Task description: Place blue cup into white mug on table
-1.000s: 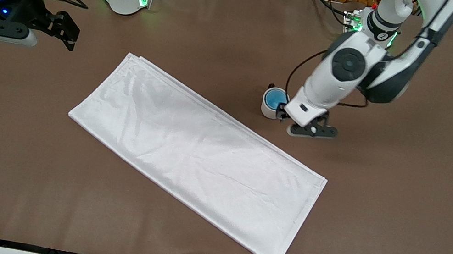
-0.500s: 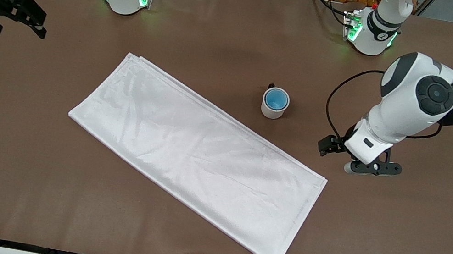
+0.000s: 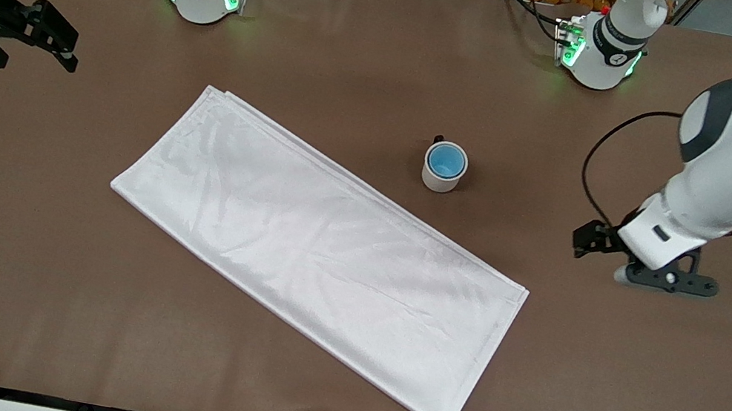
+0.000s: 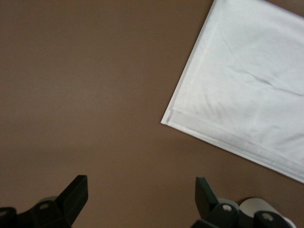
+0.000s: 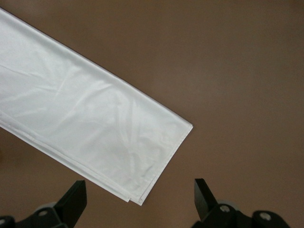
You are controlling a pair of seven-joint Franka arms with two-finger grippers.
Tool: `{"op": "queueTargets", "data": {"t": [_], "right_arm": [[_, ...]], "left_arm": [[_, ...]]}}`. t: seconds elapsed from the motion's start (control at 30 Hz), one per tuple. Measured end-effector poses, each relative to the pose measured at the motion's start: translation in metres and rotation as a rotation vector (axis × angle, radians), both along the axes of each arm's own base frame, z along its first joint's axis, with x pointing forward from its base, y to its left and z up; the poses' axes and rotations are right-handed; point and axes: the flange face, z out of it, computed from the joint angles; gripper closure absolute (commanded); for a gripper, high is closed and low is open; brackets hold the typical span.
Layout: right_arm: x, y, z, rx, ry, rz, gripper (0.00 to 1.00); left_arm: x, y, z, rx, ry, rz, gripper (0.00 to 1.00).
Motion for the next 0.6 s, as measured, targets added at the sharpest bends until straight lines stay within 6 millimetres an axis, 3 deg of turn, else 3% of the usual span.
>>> {"op": "queueTargets", "data": {"t": [0.2,0.6], "right_arm": [[0.000,-0.011,0.000,0.002,0.000,0.022,0.00],[-0.003,-0.013,-0.001,0.005,0.006,0.041,0.00]], "left_arm": [[-0.022,0.008,0.039,0.025,0.007,-0.020,0.00],[-0.046,0.038,0.079,0.048,0.022,-0.057,0.00]]}}
